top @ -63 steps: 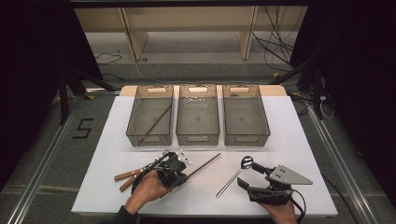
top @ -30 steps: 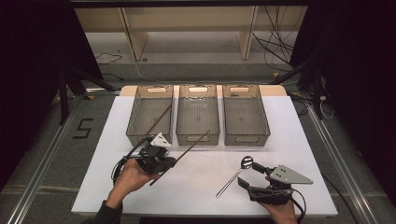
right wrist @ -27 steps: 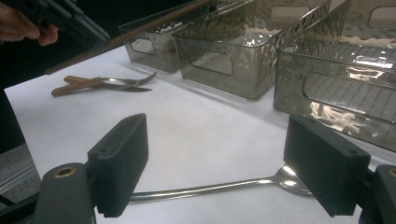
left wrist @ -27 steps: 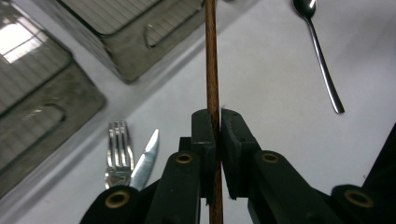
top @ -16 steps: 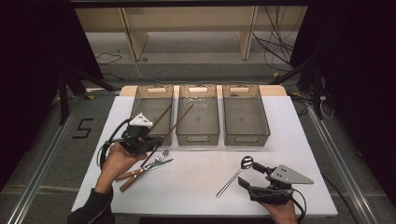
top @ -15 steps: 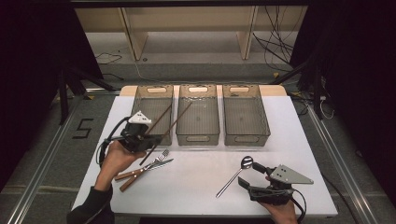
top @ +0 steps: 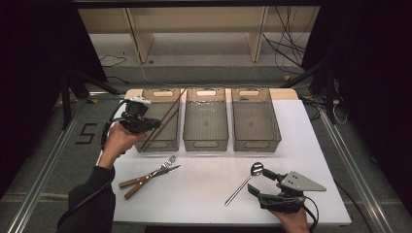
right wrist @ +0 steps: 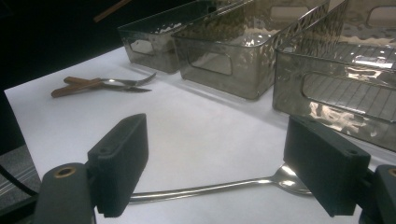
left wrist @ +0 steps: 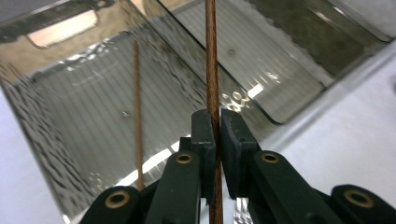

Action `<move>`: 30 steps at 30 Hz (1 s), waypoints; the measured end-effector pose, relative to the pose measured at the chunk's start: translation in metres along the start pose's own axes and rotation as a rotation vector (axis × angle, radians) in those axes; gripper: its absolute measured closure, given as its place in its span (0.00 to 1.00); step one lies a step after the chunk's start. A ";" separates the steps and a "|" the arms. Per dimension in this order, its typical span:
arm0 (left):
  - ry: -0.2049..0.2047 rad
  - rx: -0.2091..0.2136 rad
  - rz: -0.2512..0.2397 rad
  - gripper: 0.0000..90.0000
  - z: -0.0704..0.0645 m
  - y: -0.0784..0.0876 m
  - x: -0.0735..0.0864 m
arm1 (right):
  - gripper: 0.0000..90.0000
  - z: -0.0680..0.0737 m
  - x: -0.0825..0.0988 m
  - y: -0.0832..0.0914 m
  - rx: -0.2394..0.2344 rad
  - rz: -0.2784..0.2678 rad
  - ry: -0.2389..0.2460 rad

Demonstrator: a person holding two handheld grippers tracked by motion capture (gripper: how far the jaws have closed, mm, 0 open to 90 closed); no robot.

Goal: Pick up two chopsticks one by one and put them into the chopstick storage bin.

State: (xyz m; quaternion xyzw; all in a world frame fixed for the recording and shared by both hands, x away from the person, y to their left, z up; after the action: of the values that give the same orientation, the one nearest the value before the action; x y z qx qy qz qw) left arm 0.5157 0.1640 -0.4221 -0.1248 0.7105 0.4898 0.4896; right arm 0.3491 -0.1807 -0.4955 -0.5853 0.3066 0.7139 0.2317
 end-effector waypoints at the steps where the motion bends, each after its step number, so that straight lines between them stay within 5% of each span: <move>1: 0.002 -0.013 -0.007 0.93 0.004 -0.002 -0.002 | 0.25 0.000 0.000 0.000 0.000 0.000 0.000; 11: 0.024 -0.105 0.029 0.93 0.046 -0.027 -0.001 | 0.25 0.000 0.000 0.000 -0.002 0.000 -0.001; 30: 0.046 -0.136 0.061 0.93 0.066 -0.049 0.012 | 0.25 -0.001 0.000 0.000 -0.003 0.000 -0.003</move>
State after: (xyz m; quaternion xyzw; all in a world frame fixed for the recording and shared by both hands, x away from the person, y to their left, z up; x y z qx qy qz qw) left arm 0.5804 0.1975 -0.4628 -0.1474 0.6903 0.5484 0.4484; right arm 0.3498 -0.1810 -0.4960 -0.5846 0.3052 0.7152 0.2315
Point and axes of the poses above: each handheld gripper's, and its own axes: y roughly backward along the jaws, x roughly out of its underside, z roughly to its left, the point moved 9 cm from there along -y, roughly forward along the jaws, and after that the axes turned 10 degrees about -z, right-handed, at the moved point
